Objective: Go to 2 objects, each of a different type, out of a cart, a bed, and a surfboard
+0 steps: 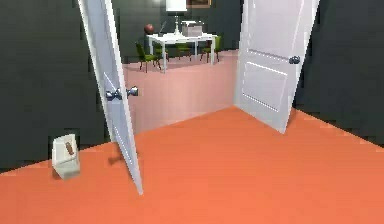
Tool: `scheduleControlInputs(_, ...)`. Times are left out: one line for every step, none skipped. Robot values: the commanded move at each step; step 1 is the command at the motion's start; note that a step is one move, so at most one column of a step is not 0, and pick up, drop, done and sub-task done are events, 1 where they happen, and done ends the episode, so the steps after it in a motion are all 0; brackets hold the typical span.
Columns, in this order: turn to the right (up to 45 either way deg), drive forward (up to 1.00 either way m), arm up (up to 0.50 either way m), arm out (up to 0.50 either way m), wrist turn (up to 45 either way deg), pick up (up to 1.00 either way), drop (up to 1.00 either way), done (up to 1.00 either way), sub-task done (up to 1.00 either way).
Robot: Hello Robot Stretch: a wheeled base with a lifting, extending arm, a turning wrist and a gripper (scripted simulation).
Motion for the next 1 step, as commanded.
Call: scheduleControlInputs(9.0,0.00,0.00,0.00,0.0,0.00,0.00,0.00,0.00)
